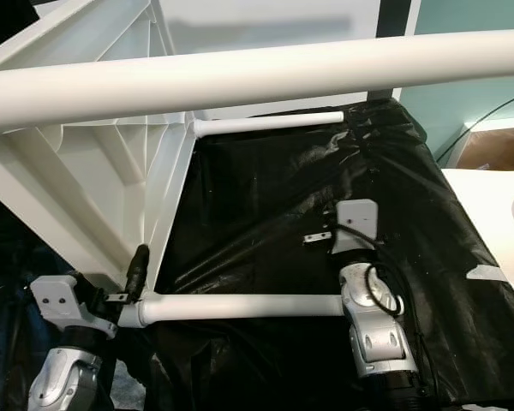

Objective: Building children table

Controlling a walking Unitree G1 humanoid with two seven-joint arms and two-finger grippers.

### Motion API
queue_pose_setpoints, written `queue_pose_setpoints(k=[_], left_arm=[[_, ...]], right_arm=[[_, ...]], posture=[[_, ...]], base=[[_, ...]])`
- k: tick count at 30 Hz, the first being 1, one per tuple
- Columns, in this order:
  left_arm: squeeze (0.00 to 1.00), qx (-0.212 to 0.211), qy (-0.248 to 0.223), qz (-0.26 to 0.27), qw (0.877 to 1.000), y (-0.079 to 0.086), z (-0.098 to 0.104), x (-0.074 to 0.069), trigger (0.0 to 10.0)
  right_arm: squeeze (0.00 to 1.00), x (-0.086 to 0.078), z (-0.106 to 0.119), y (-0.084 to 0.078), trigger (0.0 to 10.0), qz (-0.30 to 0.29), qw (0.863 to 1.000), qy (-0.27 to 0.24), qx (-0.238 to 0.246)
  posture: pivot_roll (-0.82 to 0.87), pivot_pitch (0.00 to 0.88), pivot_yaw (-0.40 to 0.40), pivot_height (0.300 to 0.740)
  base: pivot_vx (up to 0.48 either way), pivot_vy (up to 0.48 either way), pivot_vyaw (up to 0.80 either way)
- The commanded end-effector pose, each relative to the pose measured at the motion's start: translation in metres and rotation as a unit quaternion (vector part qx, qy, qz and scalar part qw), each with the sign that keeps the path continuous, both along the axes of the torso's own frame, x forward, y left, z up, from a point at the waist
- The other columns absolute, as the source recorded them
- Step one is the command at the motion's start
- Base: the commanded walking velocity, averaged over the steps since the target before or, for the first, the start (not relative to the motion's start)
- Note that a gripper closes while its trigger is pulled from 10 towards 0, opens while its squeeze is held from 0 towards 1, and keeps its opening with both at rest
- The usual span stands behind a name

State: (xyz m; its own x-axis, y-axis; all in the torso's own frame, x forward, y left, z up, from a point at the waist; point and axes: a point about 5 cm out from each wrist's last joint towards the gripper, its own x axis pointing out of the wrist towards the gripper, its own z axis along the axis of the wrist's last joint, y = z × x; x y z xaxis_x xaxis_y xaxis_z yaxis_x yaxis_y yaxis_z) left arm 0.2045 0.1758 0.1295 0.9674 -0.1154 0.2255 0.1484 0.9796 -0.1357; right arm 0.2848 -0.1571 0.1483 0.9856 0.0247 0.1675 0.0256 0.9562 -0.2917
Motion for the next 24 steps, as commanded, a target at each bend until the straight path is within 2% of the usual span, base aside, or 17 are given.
queue_pose_setpoints(k=[1,2,3,4,5,6,8,9,10,11,12,13,15,18,24], left_arm=[[0.0,0.009,-0.012,-0.012,1.0,-0.001,0.004,-0.001,10.0],[0.0,0.006,-0.024,-0.015,1.0,-0.003,0.008,-0.003,10.0],[0.0,0.003,-0.04,-0.015,0.999,-0.003,0.013,-0.007,10.0],[0.0,0.003,-0.04,-0.015,0.999,-0.003,0.013,-0.007,10.0],[0.0,0.001,-0.049,-0.014,0.999,-0.002,0.017,-0.01,10.0],[0.0,0.001,-0.049,-0.014,0.999,-0.002,0.017,-0.01,10.0],[0.0,0.007,-0.057,-0.012,0.998,-0.001,0.021,-0.021,10.0],[0.0,0.007,-0.057,-0.012,0.998,-0.001,0.021,-0.021,10.0],[0.0,0.009,-0.057,-0.012,0.998,0.0,0.022,-0.024,10.0],[0.0,0.009,-0.057,-0.012,0.998,0.0,0.022,-0.024,10.0],[0.0,0.015,-0.053,-0.009,0.998,0.001,0.02,-0.028,10.0],[0.0,0.015,-0.053,-0.009,0.998,0.001,0.02,-0.028,10.0],[0.0,0.032,-0.045,-0.008,0.998,0.001,0.014,-0.034,10.0],[0.0,0.034,-0.051,-0.018,0.998,-0.004,0.016,-0.033,10.0],[0.0,0.028,-0.059,-0.046,0.997,-0.014,0.02,-0.026,10.0]], right_arm=[[0.0,-0.002,0.002,0.004,10.0,0.003,1.0,-0.011,-0.012],[0.0,-0.004,0.003,0.004,10.0,-0.002,0.999,-0.02,-0.03],[0.0,-0.007,0.005,0.003,10.0,-0.006,0.997,-0.04,-0.069],[0.0,-0.007,0.005,0.003,10.0,-0.006,0.997,-0.04,-0.069],[0.0,-0.01,0.006,0.003,10.0,-0.006,0.993,-0.058,-0.1],[0.0,-0.01,0.006,0.003,10.0,-0.006,0.993,-0.058,-0.1],[0.0,-0.019,0.01,0.008,10.0,0.013,0.974,-0.113,-0.198],[0.0,-0.019,0.01,0.008,10.0,0.013,0.974,-0.113,-0.198],[0.0,-0.023,0.011,0.011,10.0,0.024,0.965,-0.131,-0.227],[0.0,-0.023,0.011,0.011,10.0,0.024,0.965,-0.131,-0.227],[0.0,-0.027,0.012,0.014,10.0,0.036,0.952,-0.156,-0.26],[0.0,-0.027,0.012,0.014,10.0,0.036,0.952,-0.156,-0.26],[0.0,-0.031,0.013,0.014,10.0,0.042,0.938,-0.187,-0.29],[0.0,-0.033,0.014,0.014,10.0,0.053,0.932,-0.2,-0.298],[0.0,-0.034,0.013,0.01,10.0,0.053,0.931,-0.199,-0.301]], posture=[[0.01,0.0,0.121,0.74],[0.01,0.0,0.121,0.74],[0.01,0.0,0.12,0.74],[0.01,0.0,0.12,0.74],[0.01,0.0,0.119,0.74],[0.01,0.0,0.119,0.74],[0.03,0.0,0.116,0.74],[0.03,0.0,0.116,0.74],[0.03,0.0,0.116,0.74],[0.03,0.0,0.116,0.74],[0.03,0.0,0.114,0.74],[0.03,0.0,0.114,0.74],[0.05,0.0,0.111,0.74],[0.05,0.0,0.113,0.74],[0.04,0.0,0.117,0.74]], base=[[0.0,0.0,0.0],[0.0,0.0,0.0],[0.0,0.0,0.0],[0.0,0.0,0.0],[0.0,0.0,0.0],[0.0,0.0,0.0],[0.0,0.0,0.0],[0.0,0.0,0.0],[0.0,0.0,0.0],[0.0,0.0,0.0],[0.0,0.0,0.0],[0.0,0.0,0.0],[0.0,0.0,0.0],[0.0,0.0,0.0],[0.0,0.0,0.0]])
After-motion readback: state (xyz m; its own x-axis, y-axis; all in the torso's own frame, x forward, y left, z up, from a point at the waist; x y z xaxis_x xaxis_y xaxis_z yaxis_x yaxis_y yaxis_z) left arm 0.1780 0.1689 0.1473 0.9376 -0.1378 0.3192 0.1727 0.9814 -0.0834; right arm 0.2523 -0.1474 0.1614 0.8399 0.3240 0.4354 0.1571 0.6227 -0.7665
